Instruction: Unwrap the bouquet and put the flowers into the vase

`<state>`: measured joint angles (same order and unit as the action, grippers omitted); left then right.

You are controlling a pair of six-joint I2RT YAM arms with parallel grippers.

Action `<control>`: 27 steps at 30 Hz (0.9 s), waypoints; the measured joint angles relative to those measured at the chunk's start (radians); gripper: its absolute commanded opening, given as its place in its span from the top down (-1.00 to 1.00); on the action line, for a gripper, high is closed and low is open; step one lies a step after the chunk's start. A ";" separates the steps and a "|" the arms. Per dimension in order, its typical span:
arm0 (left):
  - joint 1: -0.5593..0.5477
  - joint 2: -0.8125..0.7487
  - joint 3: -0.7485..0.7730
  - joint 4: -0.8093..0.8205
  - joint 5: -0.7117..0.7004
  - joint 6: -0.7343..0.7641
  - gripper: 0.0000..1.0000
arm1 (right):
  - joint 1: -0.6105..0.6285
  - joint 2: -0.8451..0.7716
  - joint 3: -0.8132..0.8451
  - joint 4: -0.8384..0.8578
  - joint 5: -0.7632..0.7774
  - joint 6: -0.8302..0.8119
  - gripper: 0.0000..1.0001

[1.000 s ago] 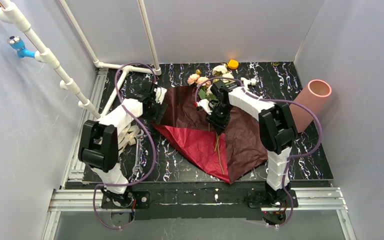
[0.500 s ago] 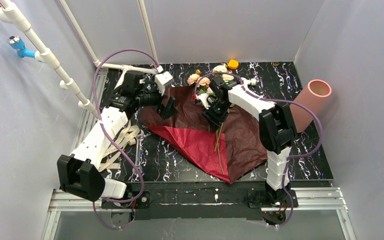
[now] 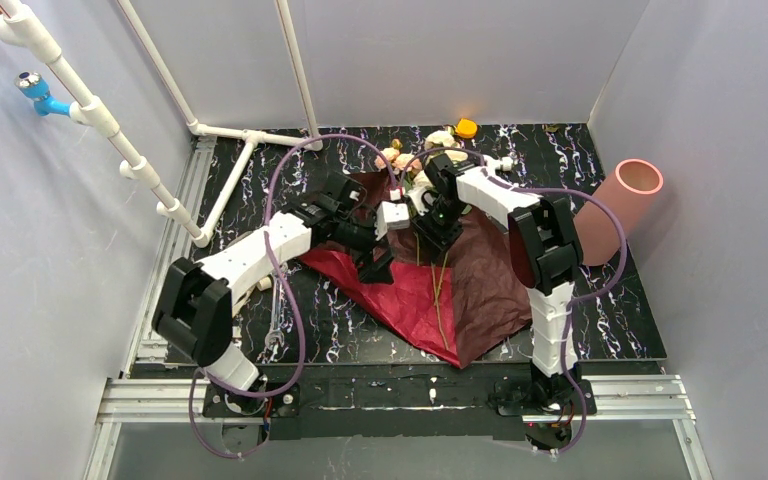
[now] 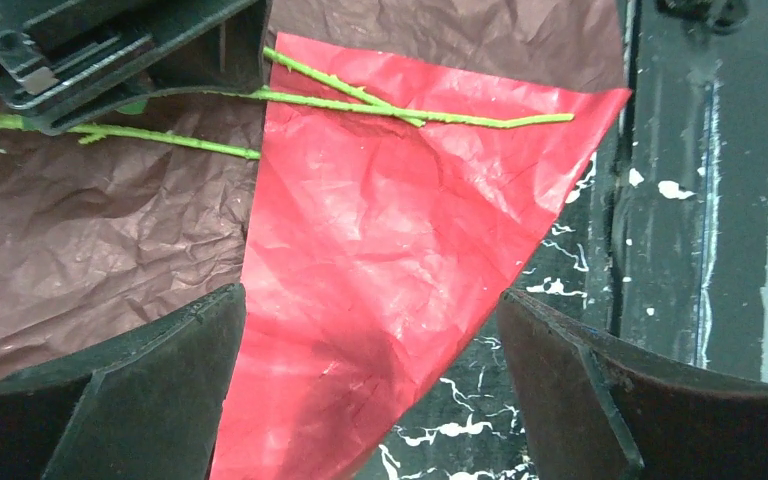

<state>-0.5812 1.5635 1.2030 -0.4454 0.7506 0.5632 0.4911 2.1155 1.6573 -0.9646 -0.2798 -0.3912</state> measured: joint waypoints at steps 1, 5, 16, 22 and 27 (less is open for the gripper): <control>-0.007 0.015 0.000 0.000 -0.010 0.005 -0.93 | 0.000 0.005 0.000 0.001 0.000 0.002 0.03; -0.037 0.085 0.011 0.005 -0.062 0.023 -0.94 | -0.006 0.021 0.000 0.003 -0.006 0.016 0.09; -0.066 0.249 0.087 0.006 -0.132 0.092 -0.63 | -0.061 0.048 0.015 -0.014 -0.113 0.029 0.10; -0.066 0.291 0.185 -0.143 -0.095 0.128 0.35 | -0.069 0.051 0.016 -0.013 -0.119 0.029 0.13; -0.066 0.266 0.164 -0.287 -0.090 0.233 0.90 | -0.076 0.053 0.016 -0.013 -0.120 0.030 0.11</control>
<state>-0.6476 1.8297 1.3674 -0.7322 0.6605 0.7963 0.4156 2.1689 1.6737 -0.9779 -0.3996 -0.3614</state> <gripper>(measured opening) 0.172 0.438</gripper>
